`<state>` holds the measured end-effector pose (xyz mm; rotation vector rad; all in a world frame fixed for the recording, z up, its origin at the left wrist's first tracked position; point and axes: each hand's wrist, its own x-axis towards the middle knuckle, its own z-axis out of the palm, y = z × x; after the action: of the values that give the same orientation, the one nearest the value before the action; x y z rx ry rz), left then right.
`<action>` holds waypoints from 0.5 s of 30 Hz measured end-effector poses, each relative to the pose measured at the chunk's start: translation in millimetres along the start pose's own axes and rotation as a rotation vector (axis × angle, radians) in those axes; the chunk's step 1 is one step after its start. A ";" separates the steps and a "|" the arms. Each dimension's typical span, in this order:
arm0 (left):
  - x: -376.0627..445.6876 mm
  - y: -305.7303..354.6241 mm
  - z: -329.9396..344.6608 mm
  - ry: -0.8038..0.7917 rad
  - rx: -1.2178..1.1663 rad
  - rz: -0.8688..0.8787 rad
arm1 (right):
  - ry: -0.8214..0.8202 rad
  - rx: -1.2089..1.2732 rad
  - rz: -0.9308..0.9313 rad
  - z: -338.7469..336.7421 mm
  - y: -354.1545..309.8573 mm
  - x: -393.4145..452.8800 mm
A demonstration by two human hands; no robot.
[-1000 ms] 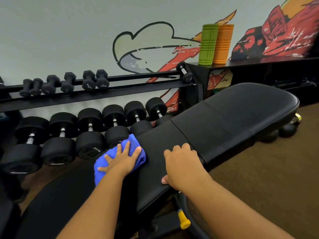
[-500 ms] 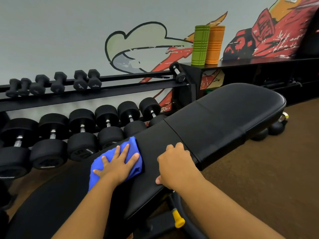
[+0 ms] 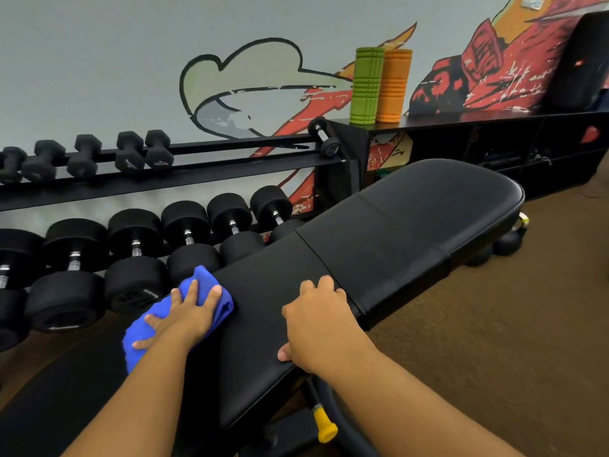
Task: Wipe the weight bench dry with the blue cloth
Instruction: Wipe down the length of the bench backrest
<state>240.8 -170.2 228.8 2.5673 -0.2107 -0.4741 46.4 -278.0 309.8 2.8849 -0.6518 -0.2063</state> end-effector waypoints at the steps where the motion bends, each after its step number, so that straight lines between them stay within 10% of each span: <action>1: -2.2 0.1 1.4 -0.005 0.012 0.017 | -0.001 -0.008 0.003 0.4 0.3 0.3; 8: -27.3 -5.1 11.5 -0.051 0.170 0.395 | -0.027 -0.029 0.036 -3.4 -7.4 3.0; 15: -68.6 -67.9 19.0 0.029 0.132 0.192 | -0.033 -0.058 0.012 1.6 -2.8 2.9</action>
<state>174.0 -104.7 198.3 2.6454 -0.4876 -0.3621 49.8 -277.1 307.3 2.8271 -0.6570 -0.2670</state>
